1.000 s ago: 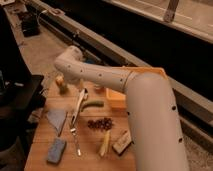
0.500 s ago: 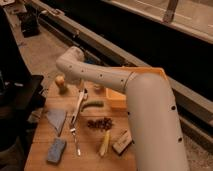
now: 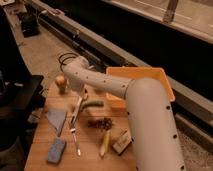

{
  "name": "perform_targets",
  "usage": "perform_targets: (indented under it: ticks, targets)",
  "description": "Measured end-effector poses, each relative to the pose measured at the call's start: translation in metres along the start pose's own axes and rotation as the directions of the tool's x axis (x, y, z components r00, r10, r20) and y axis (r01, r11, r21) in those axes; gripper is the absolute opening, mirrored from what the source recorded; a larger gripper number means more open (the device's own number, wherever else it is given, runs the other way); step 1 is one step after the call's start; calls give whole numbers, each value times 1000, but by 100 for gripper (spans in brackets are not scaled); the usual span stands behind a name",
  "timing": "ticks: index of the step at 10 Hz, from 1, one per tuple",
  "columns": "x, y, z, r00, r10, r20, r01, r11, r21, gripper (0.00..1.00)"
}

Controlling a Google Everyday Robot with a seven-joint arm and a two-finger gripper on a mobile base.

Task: Place brush in red bowl

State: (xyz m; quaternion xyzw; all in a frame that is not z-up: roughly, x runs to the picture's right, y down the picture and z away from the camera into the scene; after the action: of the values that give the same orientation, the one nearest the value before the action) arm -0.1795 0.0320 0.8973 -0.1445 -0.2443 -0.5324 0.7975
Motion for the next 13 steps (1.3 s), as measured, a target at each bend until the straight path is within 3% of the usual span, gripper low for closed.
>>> perform_targets:
  ticks: [4, 7, 8, 13]
  targets:
    - [-4, 6, 30, 998, 3, 61, -5, 1000, 28, 69]
    - [-4, 11, 39, 997, 7, 73, -10, 999, 40, 67]
    - [-6, 10, 43, 997, 2, 80, -5, 999, 40, 61]
    - [-11, 9, 55, 994, 0, 110, -4, 1000, 27, 10]
